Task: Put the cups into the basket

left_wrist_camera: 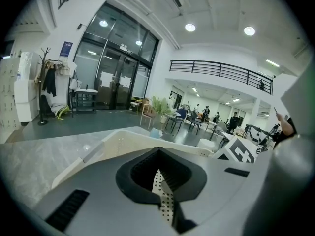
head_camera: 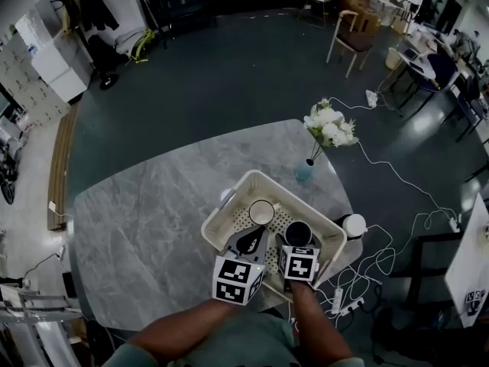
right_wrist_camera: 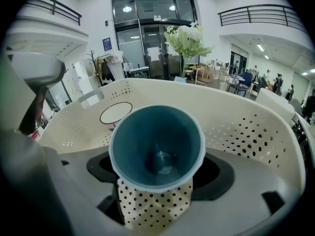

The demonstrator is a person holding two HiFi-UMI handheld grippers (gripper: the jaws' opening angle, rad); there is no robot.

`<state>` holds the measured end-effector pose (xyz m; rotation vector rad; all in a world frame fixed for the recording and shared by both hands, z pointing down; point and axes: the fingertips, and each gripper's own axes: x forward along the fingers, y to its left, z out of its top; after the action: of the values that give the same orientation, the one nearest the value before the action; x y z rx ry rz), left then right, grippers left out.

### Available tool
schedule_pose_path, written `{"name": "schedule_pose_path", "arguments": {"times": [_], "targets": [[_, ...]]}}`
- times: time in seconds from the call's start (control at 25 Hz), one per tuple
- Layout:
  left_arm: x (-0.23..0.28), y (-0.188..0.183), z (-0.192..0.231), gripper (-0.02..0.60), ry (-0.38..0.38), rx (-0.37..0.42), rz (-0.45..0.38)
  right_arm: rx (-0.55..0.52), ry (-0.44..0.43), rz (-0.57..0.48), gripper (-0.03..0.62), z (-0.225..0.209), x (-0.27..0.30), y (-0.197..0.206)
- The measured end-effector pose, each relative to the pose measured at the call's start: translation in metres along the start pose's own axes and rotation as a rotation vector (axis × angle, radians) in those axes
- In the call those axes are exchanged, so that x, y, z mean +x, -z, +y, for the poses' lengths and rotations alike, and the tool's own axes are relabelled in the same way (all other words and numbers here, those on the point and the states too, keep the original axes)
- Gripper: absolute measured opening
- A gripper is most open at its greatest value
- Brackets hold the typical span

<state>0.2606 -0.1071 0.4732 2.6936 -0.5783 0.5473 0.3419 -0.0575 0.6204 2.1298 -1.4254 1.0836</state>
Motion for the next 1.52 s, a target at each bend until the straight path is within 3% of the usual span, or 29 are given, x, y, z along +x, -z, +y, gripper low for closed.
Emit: {"name": "schedule_pose_path", "arguments": {"times": [0.24,0.52,0.96,1.2,1.52], "targets": [[-0.013,-0.004,-0.001,0.008,0.002,0.005,-0.014,0.011,-0.009,0.048,0.379,0.003,-0.004,0.003],[-0.023,-0.008,0.000,0.008,0.005,0.004,-0.034,0.019,0.017,0.022,0.380,0.002,-0.025,-0.009],[-0.050,-0.009,0.004,0.008,0.003,0.003,-0.072,0.020,0.027,-0.115,0.379,0.024,-0.084,-0.025],[-0.080,-0.003,0.017,0.008,-0.022,-0.005,-0.096,0.018,-0.012,-0.209,0.377,0.059,-0.118,-0.033],[-0.129,0.009,0.046,0.008,-0.090,-0.022,-0.131,-0.058,-0.101,-0.256,0.376,0.125,-0.142,-0.025]]}}
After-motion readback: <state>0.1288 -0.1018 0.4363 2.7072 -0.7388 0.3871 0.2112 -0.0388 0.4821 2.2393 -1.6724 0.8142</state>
